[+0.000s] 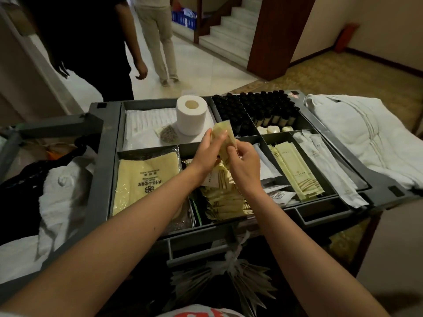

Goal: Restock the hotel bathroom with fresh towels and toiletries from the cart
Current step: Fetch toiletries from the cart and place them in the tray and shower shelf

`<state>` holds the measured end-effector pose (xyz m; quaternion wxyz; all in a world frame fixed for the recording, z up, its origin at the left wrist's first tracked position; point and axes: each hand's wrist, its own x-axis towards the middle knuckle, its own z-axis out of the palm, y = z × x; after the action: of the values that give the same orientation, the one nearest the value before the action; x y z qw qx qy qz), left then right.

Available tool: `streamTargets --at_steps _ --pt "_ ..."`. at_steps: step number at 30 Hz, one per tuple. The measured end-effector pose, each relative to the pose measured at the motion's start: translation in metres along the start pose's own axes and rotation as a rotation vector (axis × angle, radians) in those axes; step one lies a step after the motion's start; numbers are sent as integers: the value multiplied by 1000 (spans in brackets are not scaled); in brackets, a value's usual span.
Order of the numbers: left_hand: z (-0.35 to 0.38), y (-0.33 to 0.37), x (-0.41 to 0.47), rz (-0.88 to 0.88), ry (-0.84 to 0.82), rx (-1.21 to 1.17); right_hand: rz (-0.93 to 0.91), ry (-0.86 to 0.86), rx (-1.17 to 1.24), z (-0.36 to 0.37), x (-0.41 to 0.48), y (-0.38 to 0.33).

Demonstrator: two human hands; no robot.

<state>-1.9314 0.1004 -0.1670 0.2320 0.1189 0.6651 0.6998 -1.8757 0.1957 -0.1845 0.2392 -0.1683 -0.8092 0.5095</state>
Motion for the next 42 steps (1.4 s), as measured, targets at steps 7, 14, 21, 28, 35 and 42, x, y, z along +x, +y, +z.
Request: streamTargets --at_steps 7,14,21,28,35,42 --pt "27 7 1 -124 -13 -38 0 -166 62 -25 -7 0" --pt "23 6 4 -63 99 -39 86 -189 287 -45 -5 -12" --pt "27 4 6 -96 147 -187 150 87 75 -43 4 1" --pt "6 1 7 -85 261 -163 228 -69 77 -21 7 3" --pt "-26 1 16 5 462 -76 192 -136 -140 2 17 -1" --pt "-39 3 12 -56 370 -107 108 -274 -340 21 17 2"
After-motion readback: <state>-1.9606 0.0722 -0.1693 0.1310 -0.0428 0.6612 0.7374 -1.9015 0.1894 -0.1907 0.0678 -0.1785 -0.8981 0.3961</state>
